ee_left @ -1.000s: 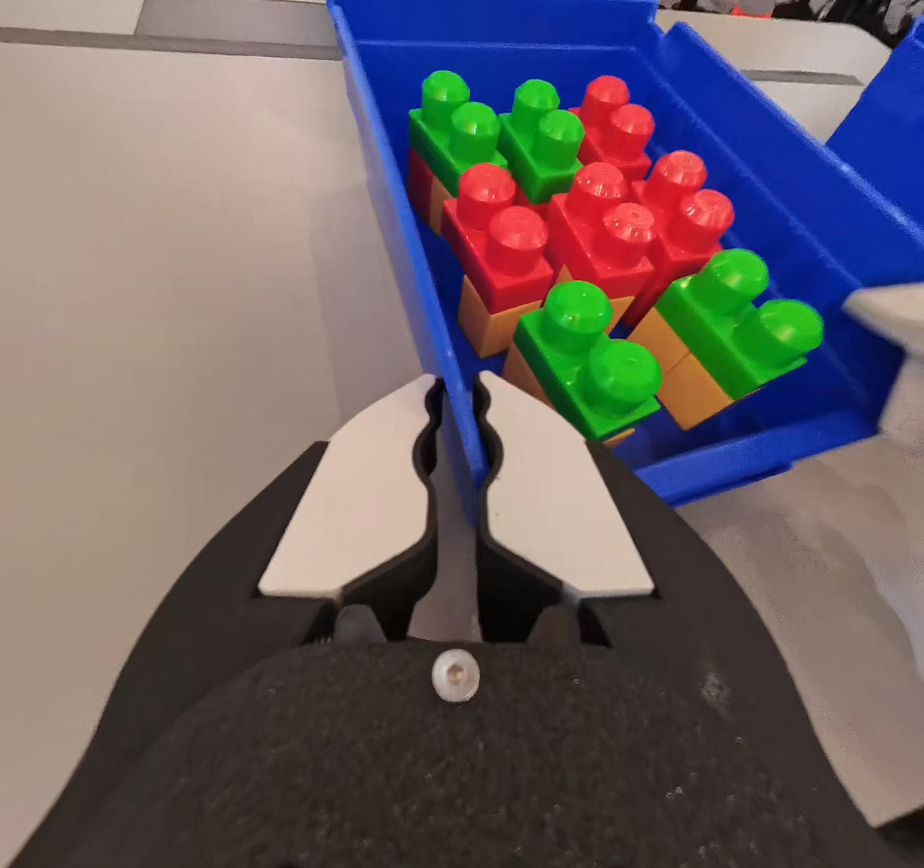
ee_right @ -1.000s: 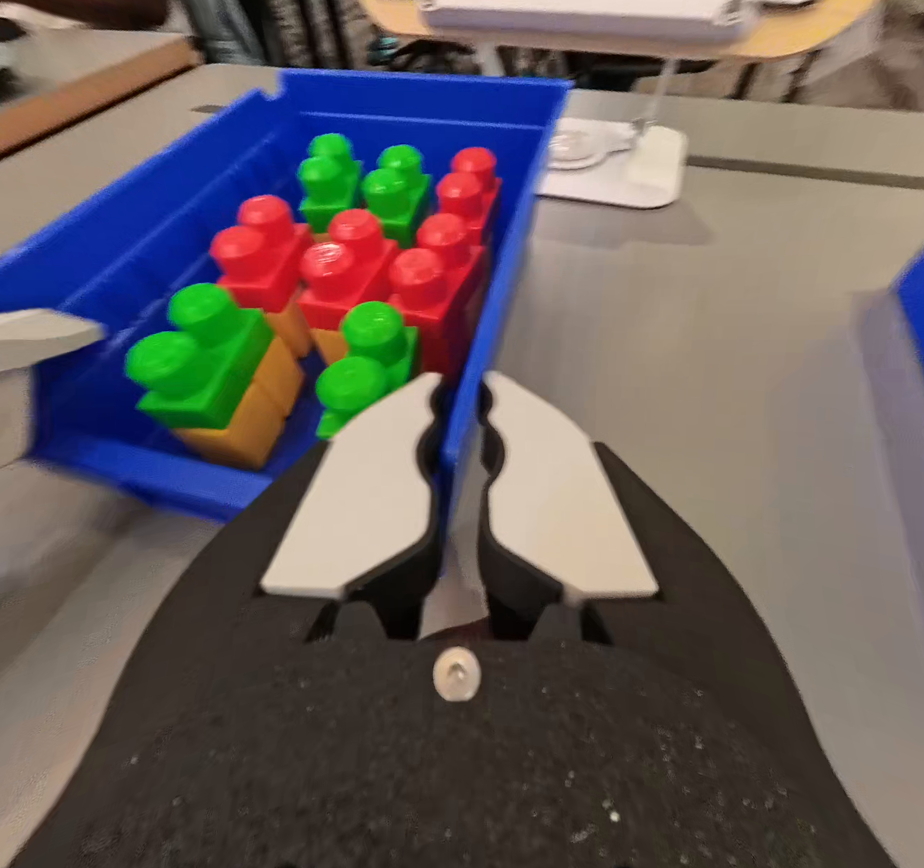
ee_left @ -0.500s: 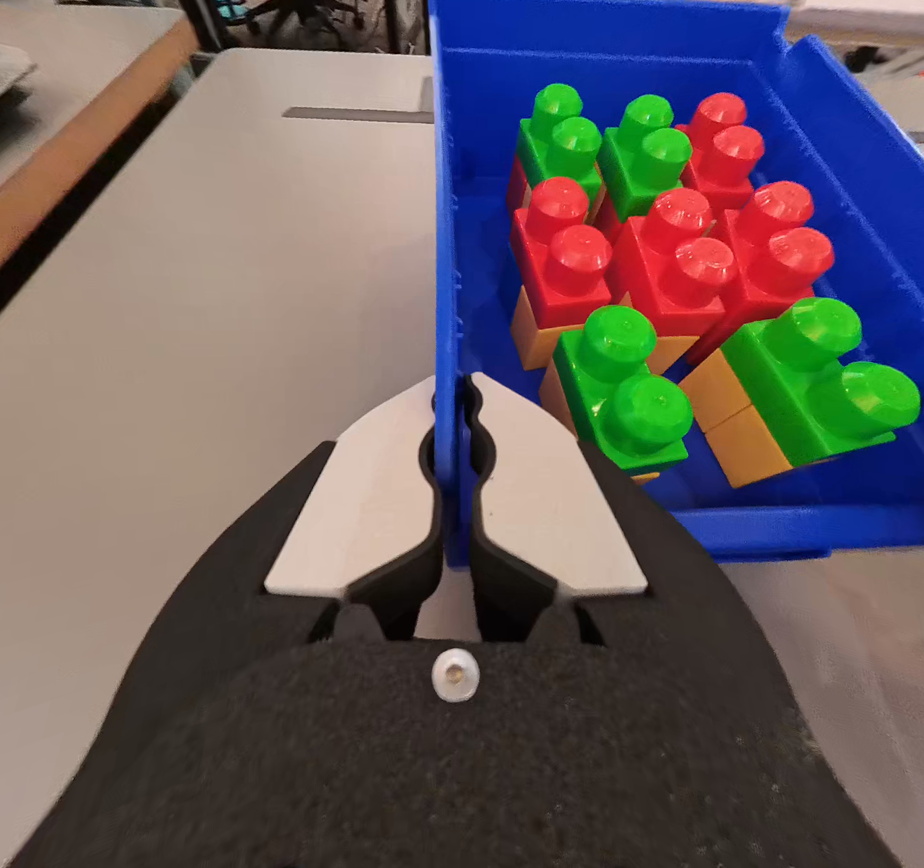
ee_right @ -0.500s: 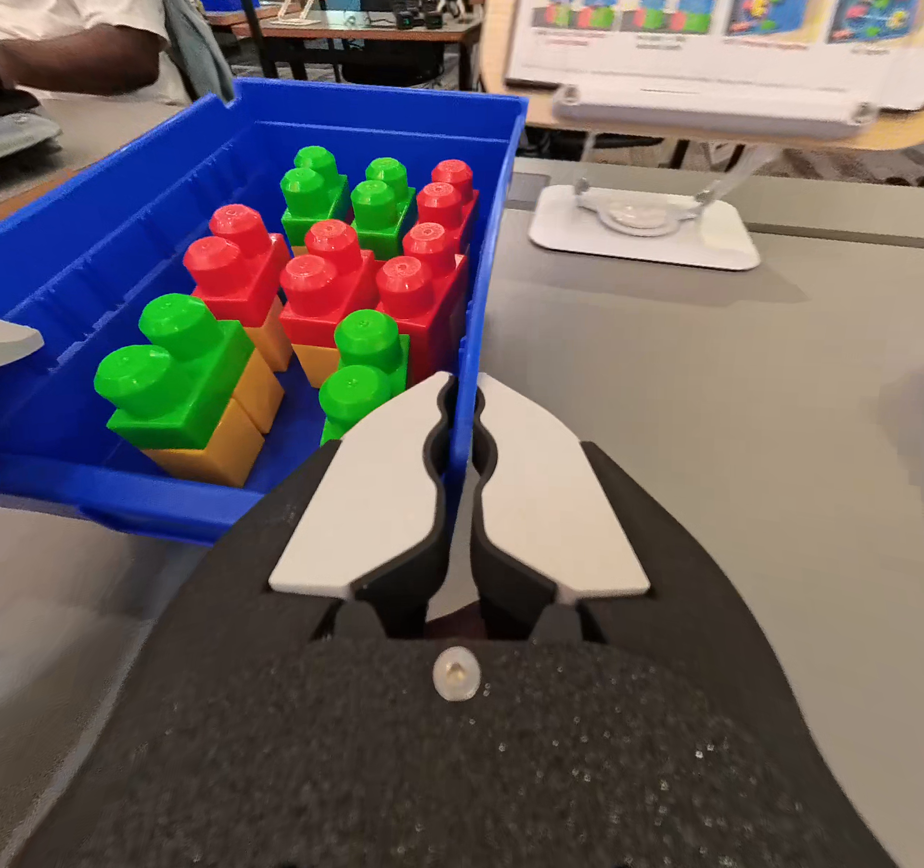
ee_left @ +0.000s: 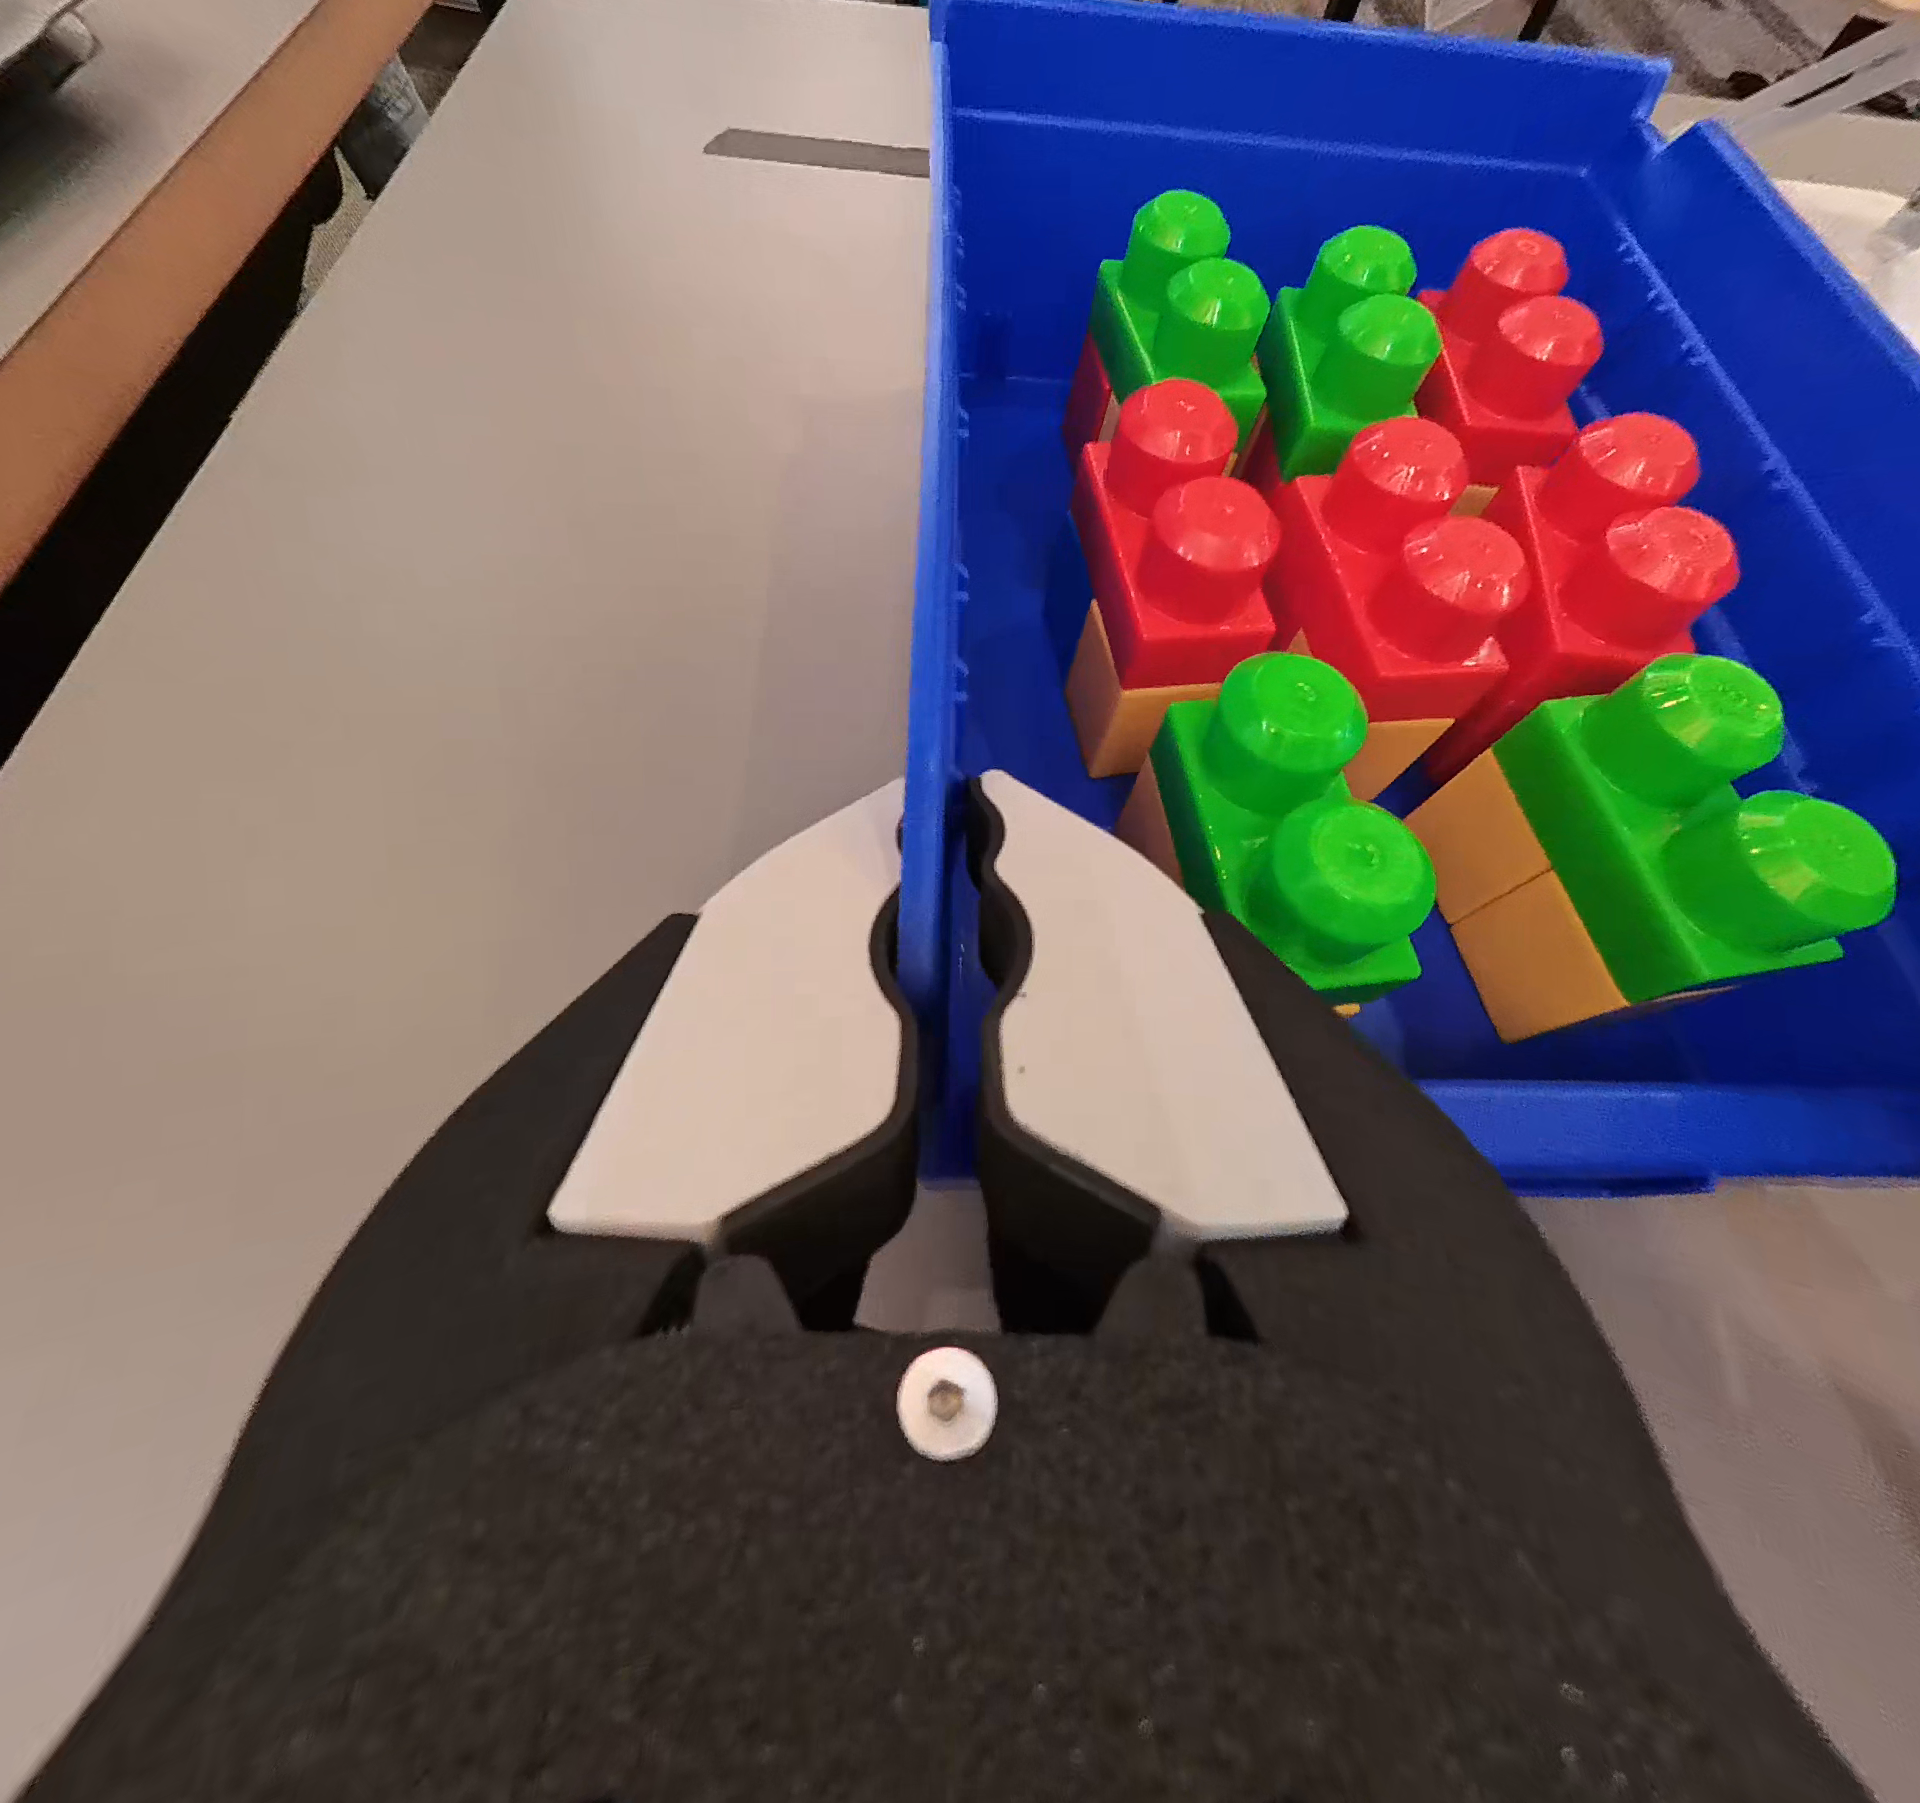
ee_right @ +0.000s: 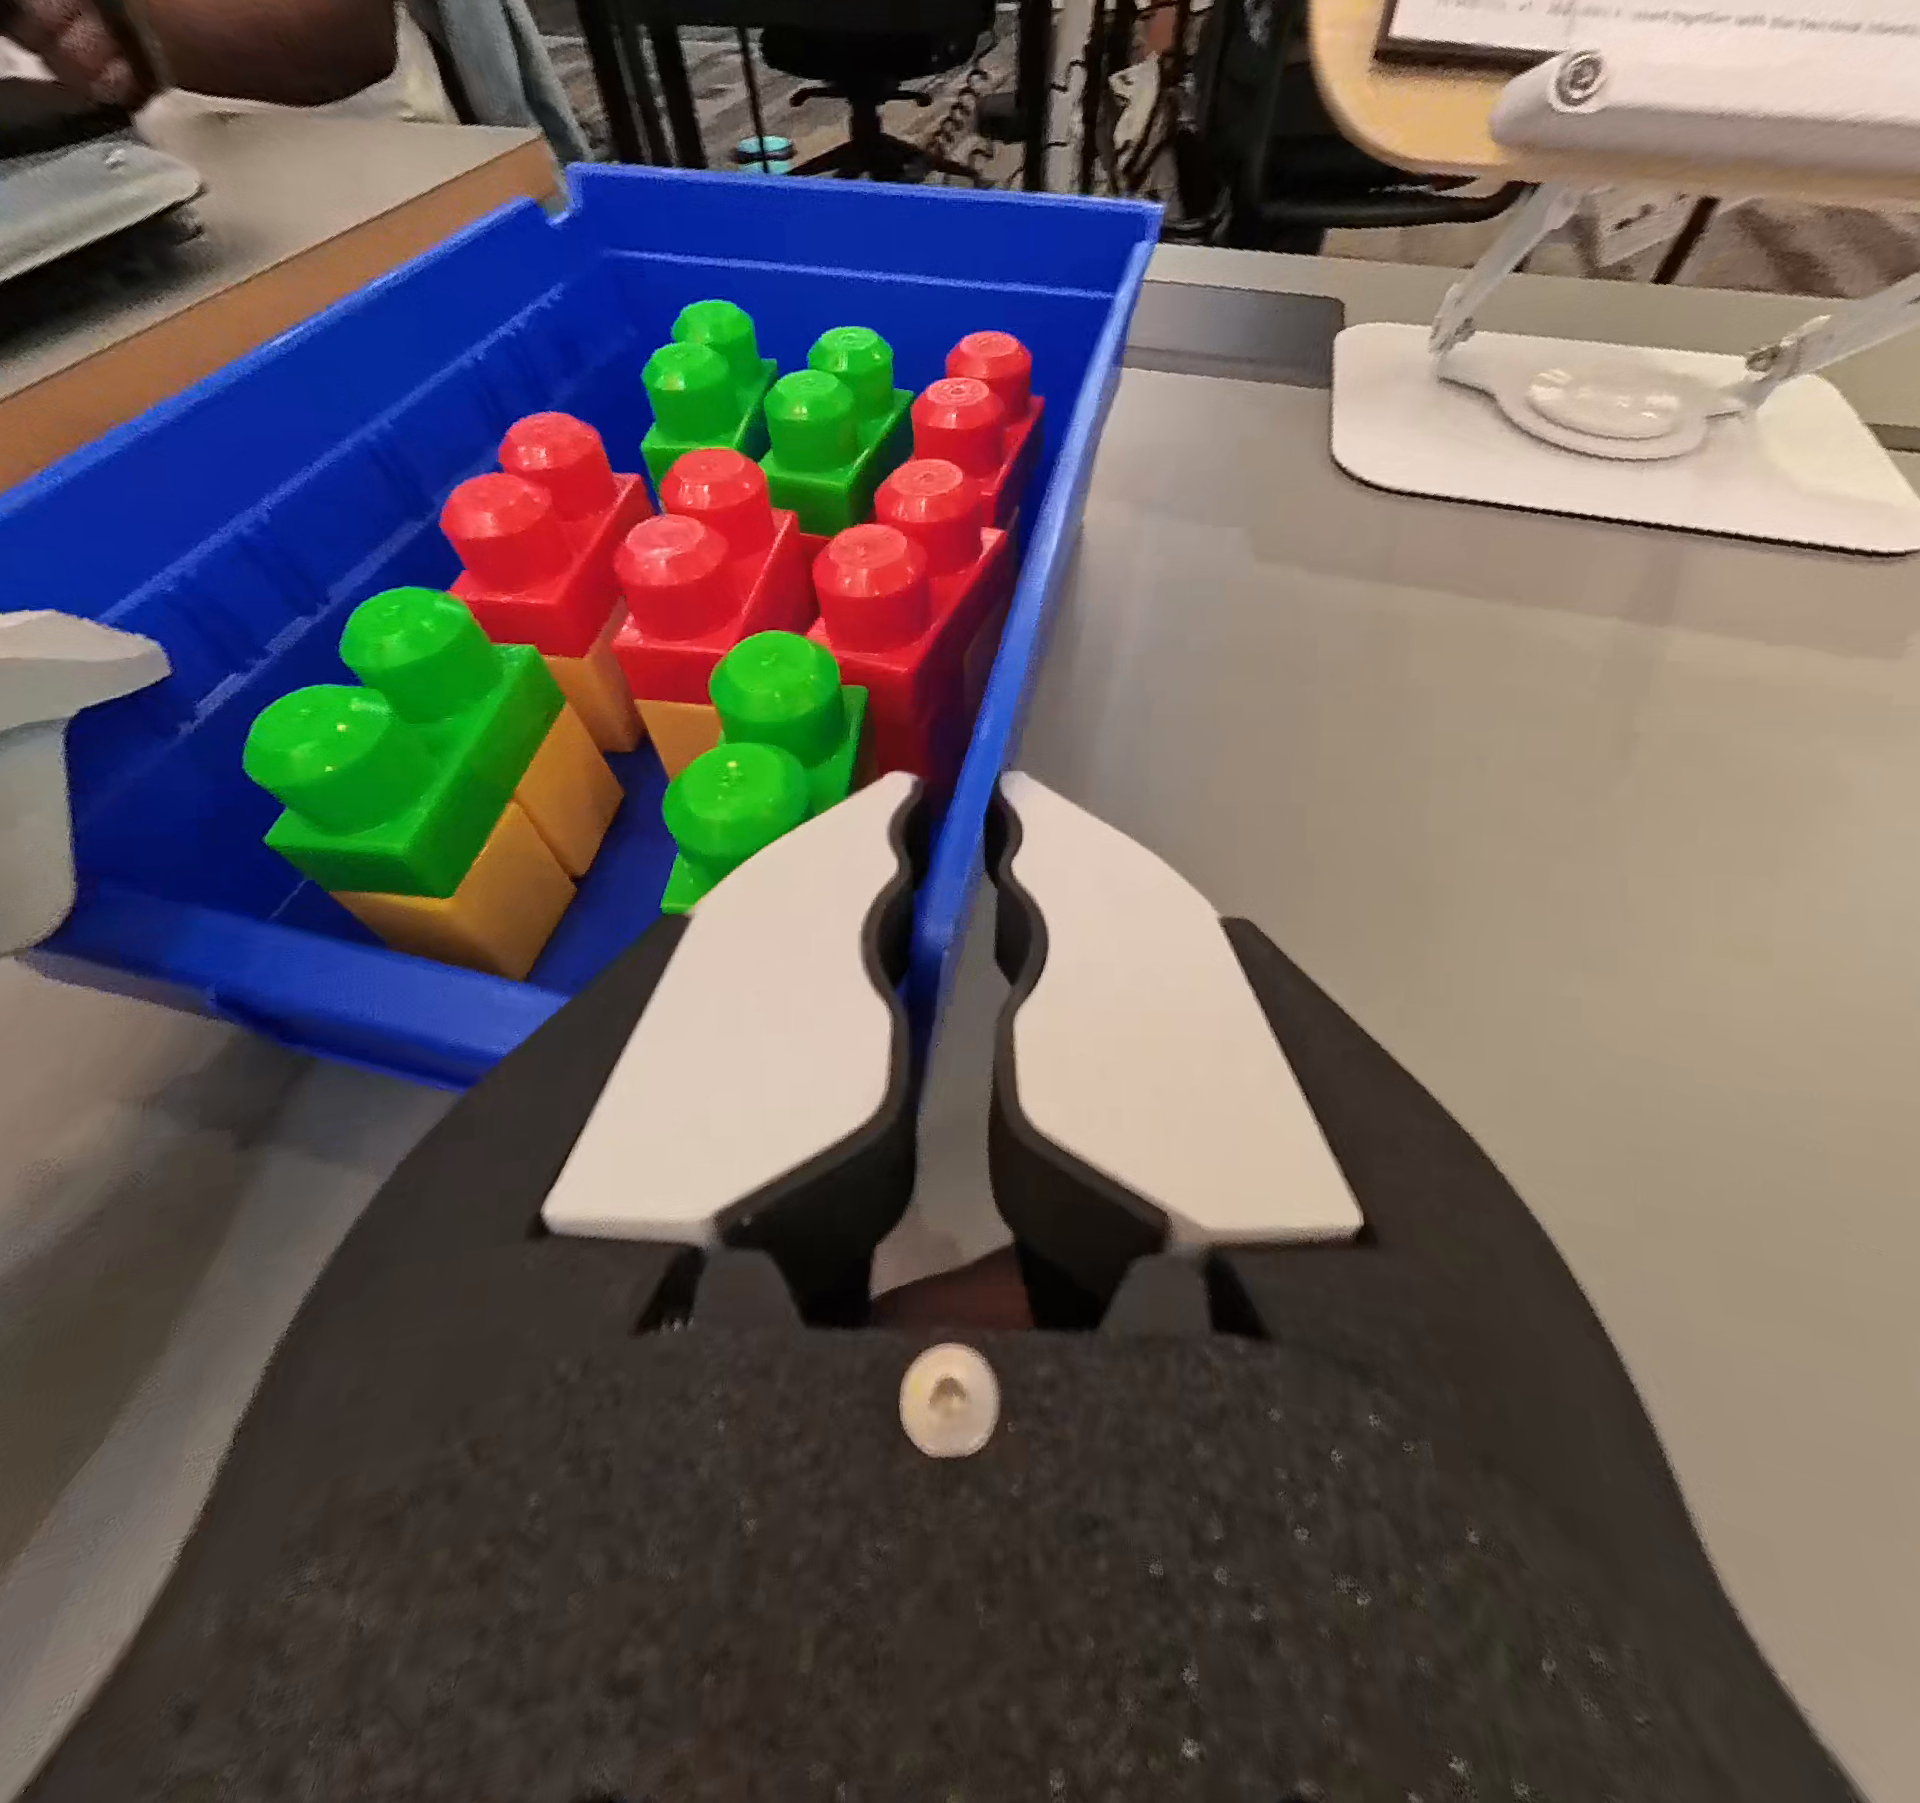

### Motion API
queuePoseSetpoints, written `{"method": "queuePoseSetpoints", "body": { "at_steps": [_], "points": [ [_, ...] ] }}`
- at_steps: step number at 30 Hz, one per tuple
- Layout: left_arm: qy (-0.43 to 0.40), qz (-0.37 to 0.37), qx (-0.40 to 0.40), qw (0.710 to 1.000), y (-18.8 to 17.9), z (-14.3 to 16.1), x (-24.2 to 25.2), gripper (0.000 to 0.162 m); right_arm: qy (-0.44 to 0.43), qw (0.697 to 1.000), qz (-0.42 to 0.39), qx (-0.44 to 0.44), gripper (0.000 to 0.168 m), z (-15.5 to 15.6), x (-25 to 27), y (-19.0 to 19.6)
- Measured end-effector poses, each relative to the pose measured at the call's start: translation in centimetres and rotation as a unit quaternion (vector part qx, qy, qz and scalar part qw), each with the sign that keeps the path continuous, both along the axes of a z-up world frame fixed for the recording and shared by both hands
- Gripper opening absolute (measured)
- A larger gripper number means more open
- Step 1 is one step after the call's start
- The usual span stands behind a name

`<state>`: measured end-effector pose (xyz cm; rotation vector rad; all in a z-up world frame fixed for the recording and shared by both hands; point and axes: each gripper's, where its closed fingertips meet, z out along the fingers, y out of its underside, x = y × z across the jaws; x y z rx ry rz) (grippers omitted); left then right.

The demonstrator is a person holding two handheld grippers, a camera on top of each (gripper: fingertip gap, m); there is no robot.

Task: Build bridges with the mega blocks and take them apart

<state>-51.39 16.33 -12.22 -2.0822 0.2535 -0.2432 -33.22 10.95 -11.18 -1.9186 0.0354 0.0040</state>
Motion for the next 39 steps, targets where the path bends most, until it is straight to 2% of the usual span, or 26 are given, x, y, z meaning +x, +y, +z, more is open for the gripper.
{"method": "queuePoseSetpoints", "body": {
  "at_steps": [2, 3, 4, 7, 9, 12, 14, 16, 20, 23, 27, 30, 39],
  "points": [
    [0.0, 0.001, -0.002, 1.0, 0.0, 0.0, 0.0, 0.01, 0.005, 0.999, 0.037, -0.002, 0.016, 0.0, -0.2, -0.3],
    [0.007, 0.006, -0.002, 1.0, 0.0, 0.2, -0.3, 0.027, 0.009, 0.999, 0.048, -0.005, 0.025, 0.1, 0.0, -0.8],
    [0.016, 0.018, 0.002, 1.0, -0.2, 0.6, -0.7, 0.037, 0.014, 0.998, 0.062, -0.003, 0.028, 0.4, 0.3, -1.6],
    [0.018, 0.039, 0.046, 0.998, -1.6, 4.1, -1.6, 0.041, 0.026, 0.99, 0.139, 0.015, 0.033, 2.1, 1.5, -5.5],
    [0.008, 0.023, 0.082, 0.996, -3.2, 6.7, -0.5, 0.048, 0.014, 0.986, 0.165, 0.028, 0.032, 2.9, 4.4, -8.3],
    [-0.062, -0.053, 0.097, 0.992, -6.9, 8.4, 4.7, 0.057, 0.032, 0.983, 0.181, 0.018, 0.031, 2.5, 10.7, -11.7],
    [-0.121, -0.116, 0.092, 0.982, -10.5, 7.9, 9.1, 0.061, 0.044, 0.983, 0.177, 0.013, 0.031, 1.8, 15.6, -13.7],
    [-0.152, -0.145, 0.104, 0.972, -13.8, 6.5, 12.3, 0.061, 0.06, 0.983, 0.173, 0.025, 0.031, 1.3, 20.0, -15.6],
    [-0.134, -0.184, 0.1, 0.969, -17.3, 3.2, 17.0, 0.061, 0.086, 0.981, 0.168, 0.053, 0.037, 0.5, 25.5, -18.5],
    [-0.094, -0.2, 0.104, 0.97, -17.5, 2.6, 18.4, 0.061, 0.089, 0.983, 0.153, 0.053, 0.041, 1.2, 27.3, -18.8],
    [-0.093, -0.208, 0.093, 0.969, -17.5, 1.9, 19.0, 0.06, 0.083, 0.986, 0.132, 0.056, 0.04, 0.9, 28.3, -18.9],
    [-0.078, -0.208, 0.081, 0.972, -16.9, 0.9, 18.8, 0.06, 0.073, 0.988, 0.129, 0.048, 0.038, 0.0, 28.3, -18.7],
    [-0.066, -0.2, 0.063, 0.976, -16.2, -0.3, 17.9, 0.06, 0.067, 0.987, 0.134, 0.056, 0.035, 0.3, 27.8, -18.5]
  ]
}}
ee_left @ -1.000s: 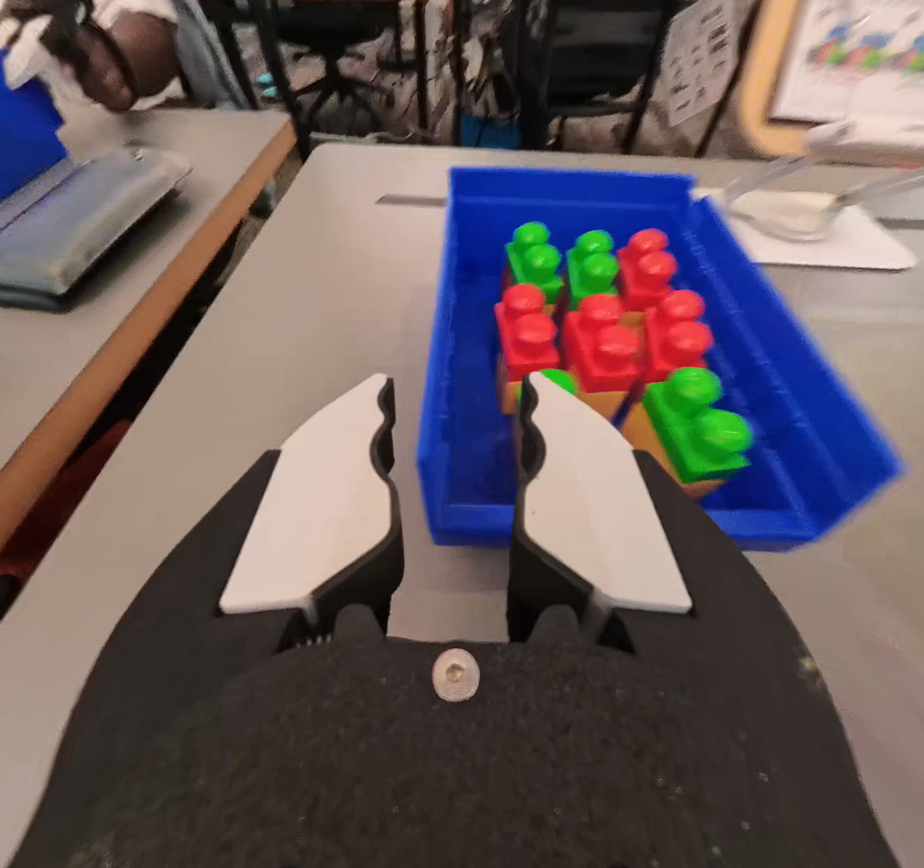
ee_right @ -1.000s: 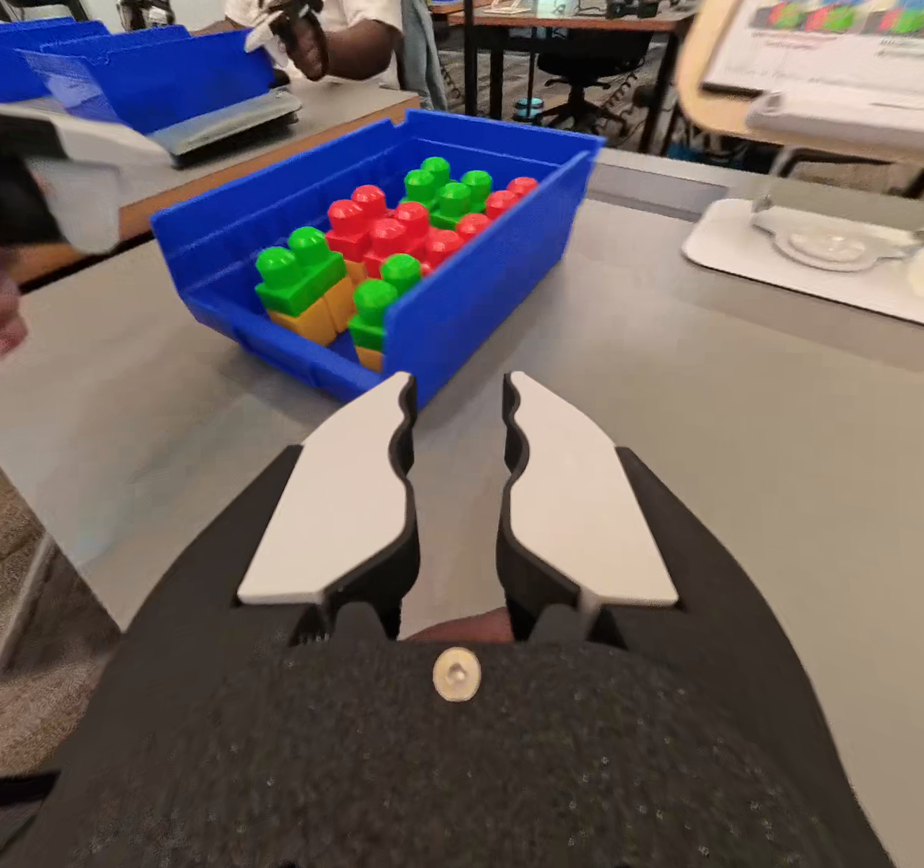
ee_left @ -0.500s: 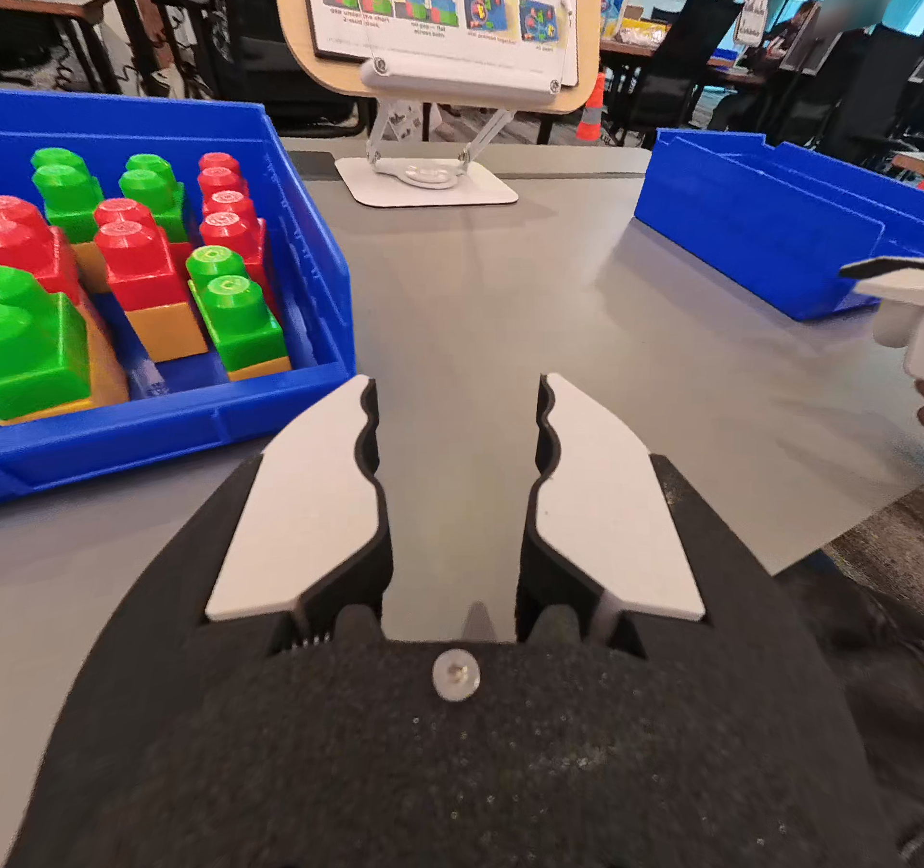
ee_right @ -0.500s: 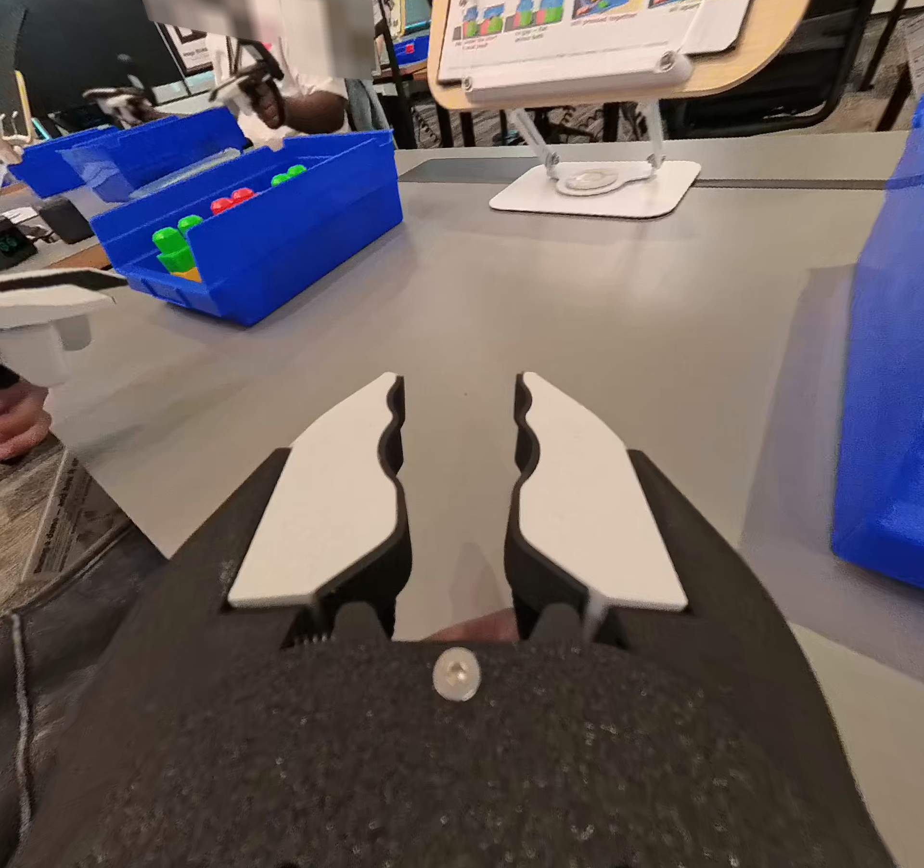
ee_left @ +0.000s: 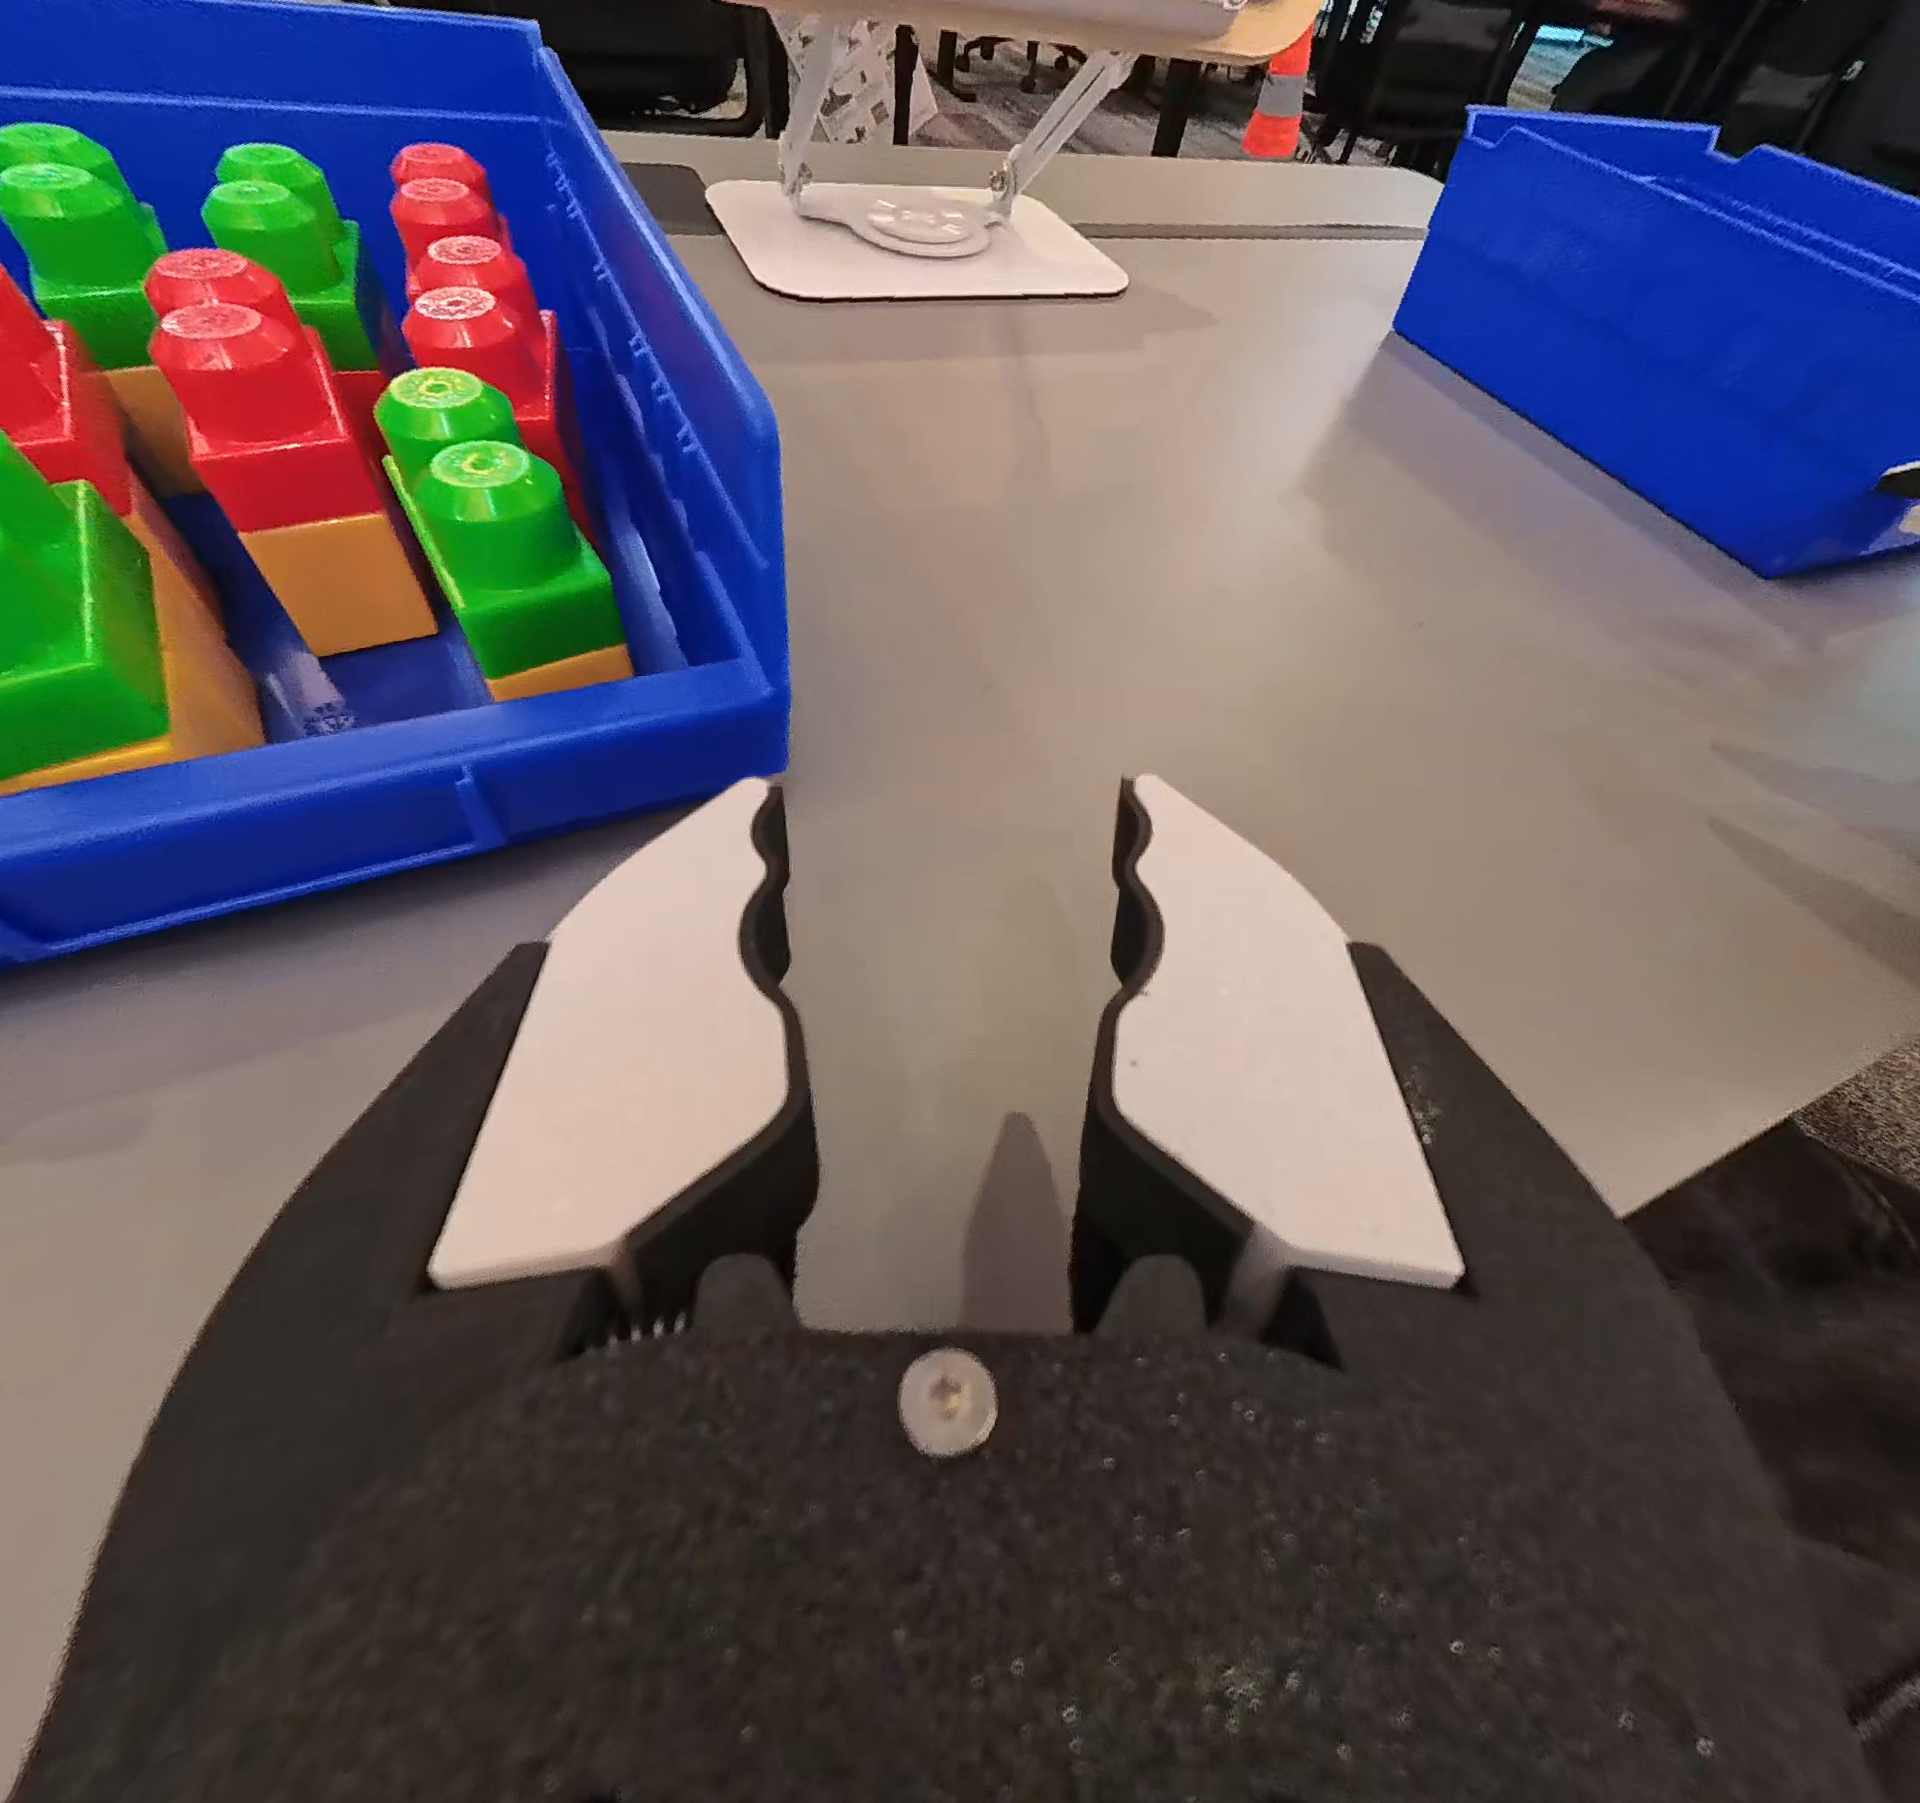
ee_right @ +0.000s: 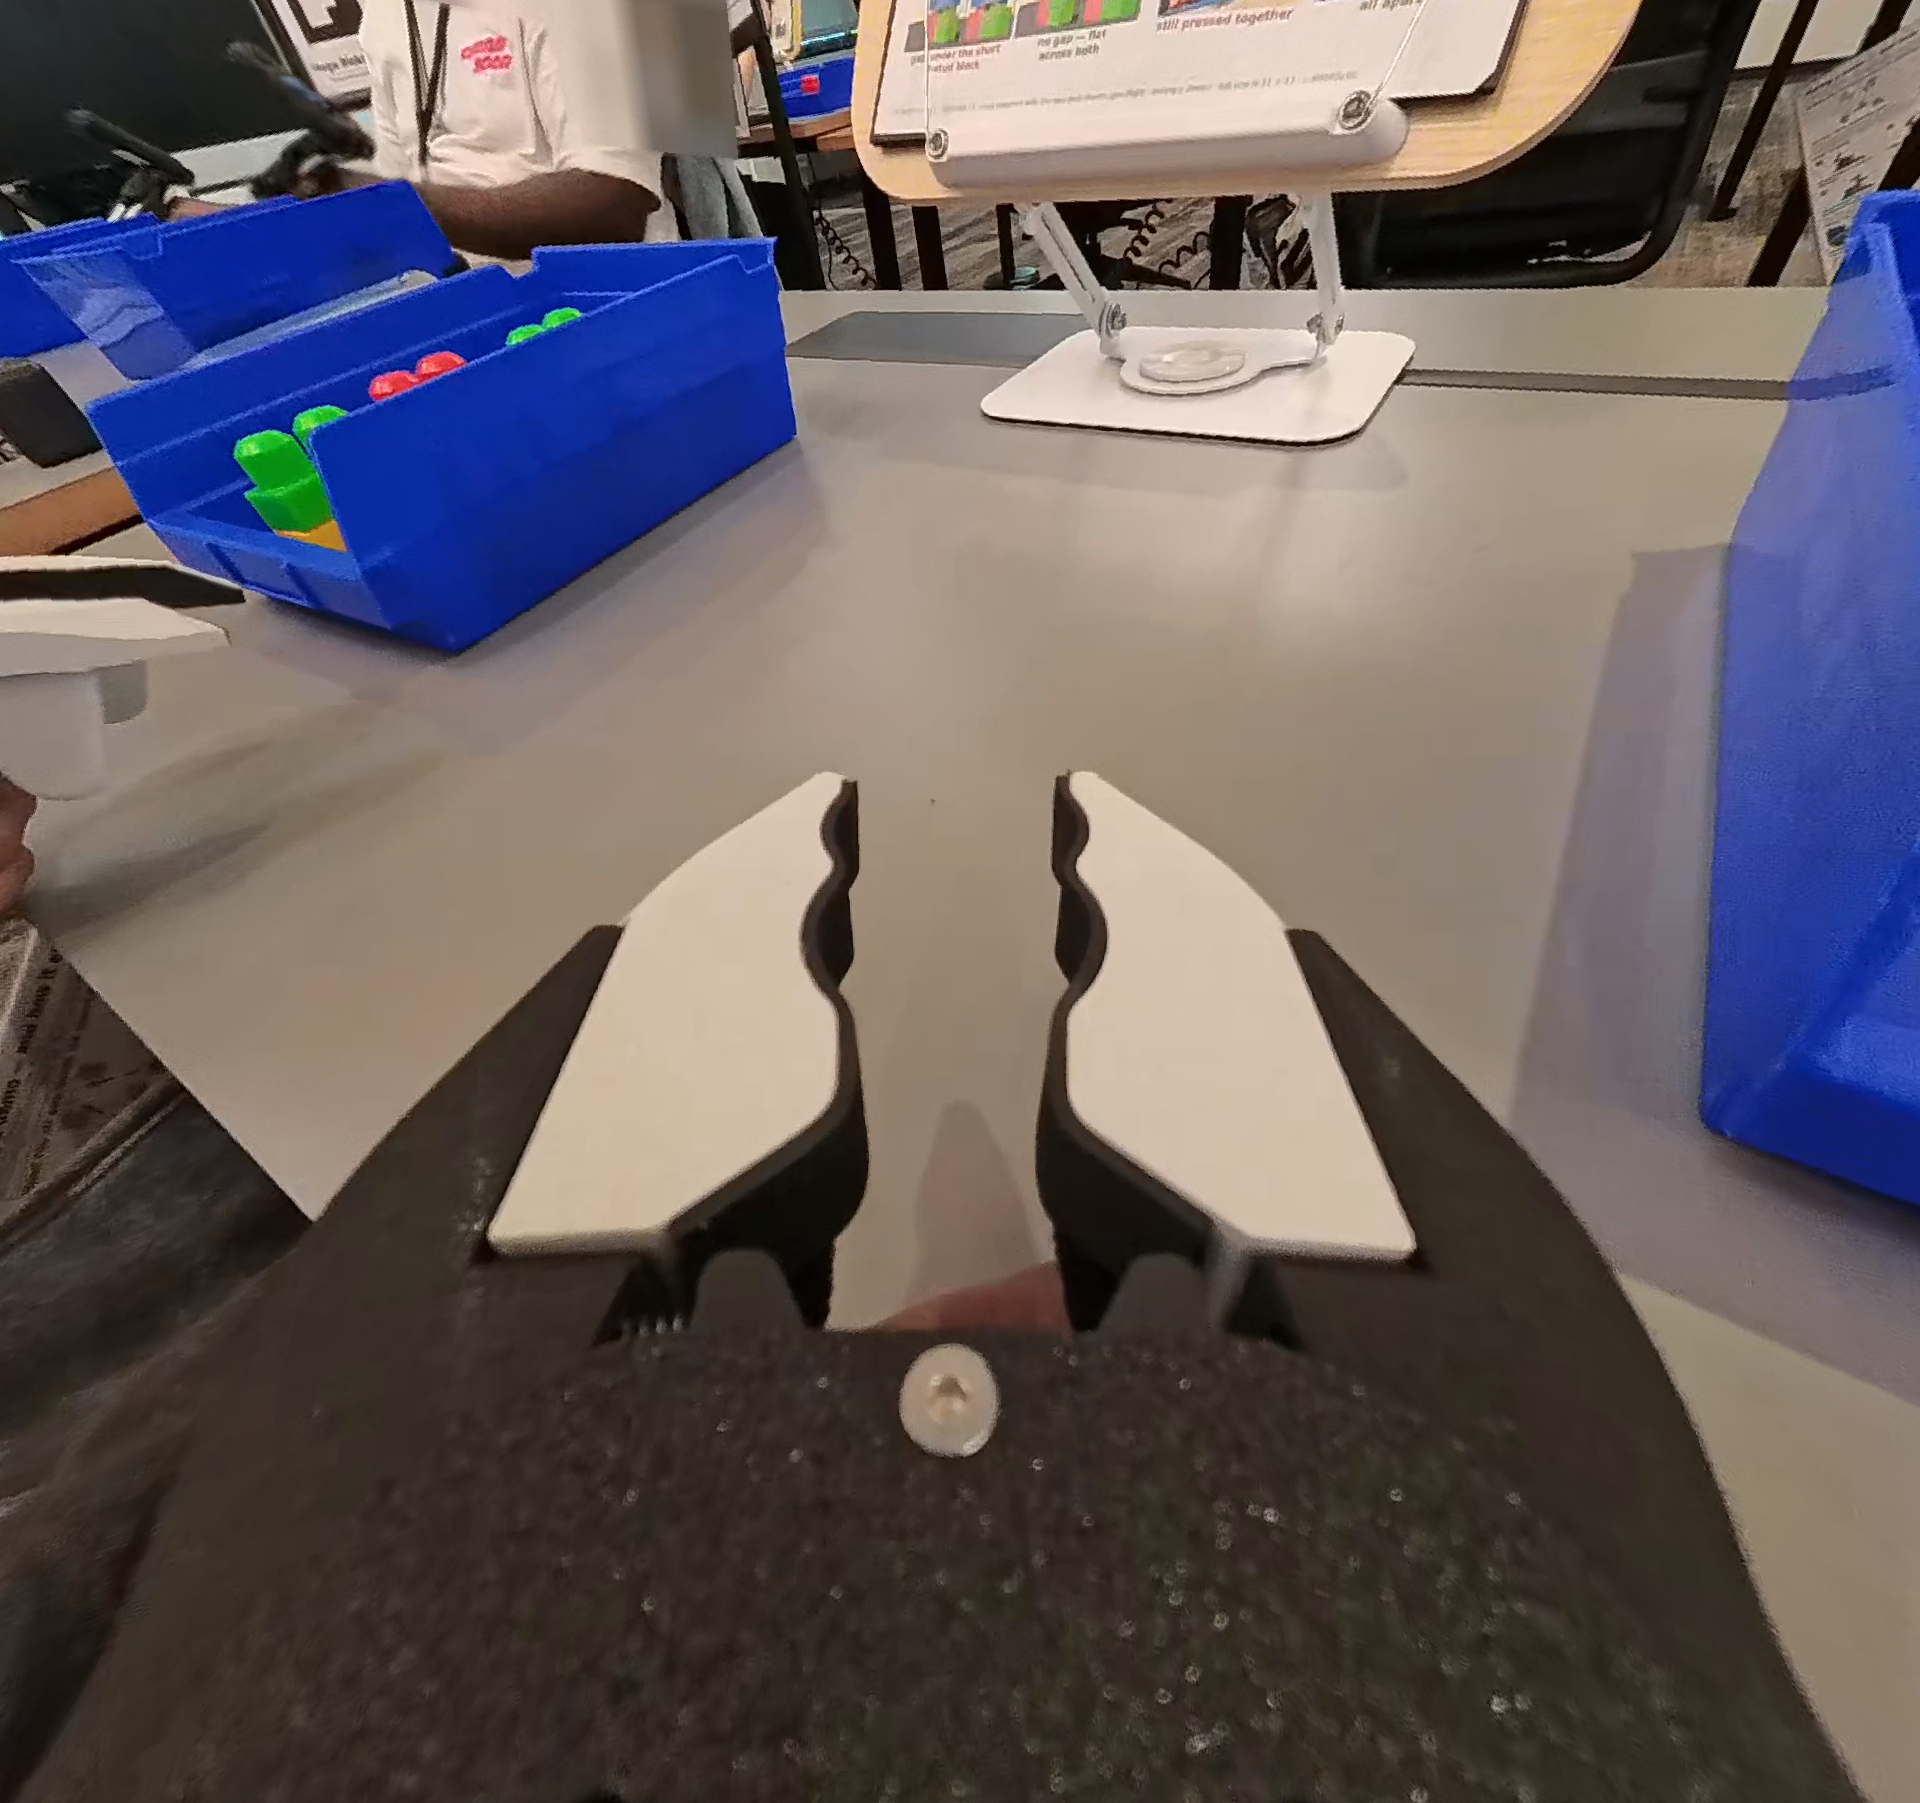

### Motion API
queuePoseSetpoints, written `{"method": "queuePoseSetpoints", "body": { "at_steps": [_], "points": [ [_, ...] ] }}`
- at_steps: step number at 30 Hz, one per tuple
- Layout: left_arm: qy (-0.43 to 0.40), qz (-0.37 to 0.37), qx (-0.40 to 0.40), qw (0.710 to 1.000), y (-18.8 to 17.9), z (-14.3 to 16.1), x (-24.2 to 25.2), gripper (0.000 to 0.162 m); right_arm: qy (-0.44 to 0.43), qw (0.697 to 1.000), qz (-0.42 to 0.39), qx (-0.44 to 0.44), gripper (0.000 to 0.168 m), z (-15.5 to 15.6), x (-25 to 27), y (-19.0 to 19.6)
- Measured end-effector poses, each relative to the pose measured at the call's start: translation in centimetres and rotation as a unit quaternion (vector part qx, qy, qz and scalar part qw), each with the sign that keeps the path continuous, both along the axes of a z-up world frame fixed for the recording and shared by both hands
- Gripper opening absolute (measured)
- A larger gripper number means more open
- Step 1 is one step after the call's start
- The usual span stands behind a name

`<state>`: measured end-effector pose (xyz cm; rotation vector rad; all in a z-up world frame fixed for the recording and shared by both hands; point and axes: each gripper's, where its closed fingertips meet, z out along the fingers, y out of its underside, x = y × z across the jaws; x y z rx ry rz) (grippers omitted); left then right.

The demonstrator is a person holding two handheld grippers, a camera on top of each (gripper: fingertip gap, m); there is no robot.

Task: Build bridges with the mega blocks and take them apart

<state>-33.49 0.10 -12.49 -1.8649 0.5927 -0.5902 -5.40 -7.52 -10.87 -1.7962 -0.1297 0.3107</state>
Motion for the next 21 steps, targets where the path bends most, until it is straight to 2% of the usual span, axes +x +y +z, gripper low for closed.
{"method": "queuePoseSetpoints", "body": {
  "at_steps": [6, 10, 13, 15, 18, 21],
  "points": [
    [0.023, 0.026, -0.009, 0.999, 0.8, -0.4, -0.9, 0.057, 0.013, 1.0, -0.003, -0.01, 0.035, -0.2, 0.1, 0.2],
    [0.134, 0.127, -0.005, 0.983, 5.4, 3.4, -6.1, 0.05, 0.034, 0.999, 0.006, -0.02, 0.035, -0.4, -0.2, 0.2],
    [0.223, 0.155, -0.094, 0.958, 9.4, 4.4, -9.3, 0.058, 0.028, 0.999, 0.015, -0.022, 0.034, -0.4, -0.4, 0.3],
    [0.243, 0.164, -0.152, 0.944, 11.9, 4.2, -10.4, 0.053, 0.013, 1.0, 0.014, -0.023, 0.034, -0.5, -0.2, 0.5],
    [0.246, 0.164, -0.216, 0.93, 14.3, 2.5, -11.0, 0.052, -0.004, 1.0, 0.009, -0.021, 0.034, -0.4, 0.2, 0.5],
    [0.272, 0.162, -0.276, 0.908, 14.8, -0.2, -11.8, 0.058, -0.018, 1.0, 0.006, -0.021, 0.033, -0.5, 0.5, 0.4]
  ]
}}
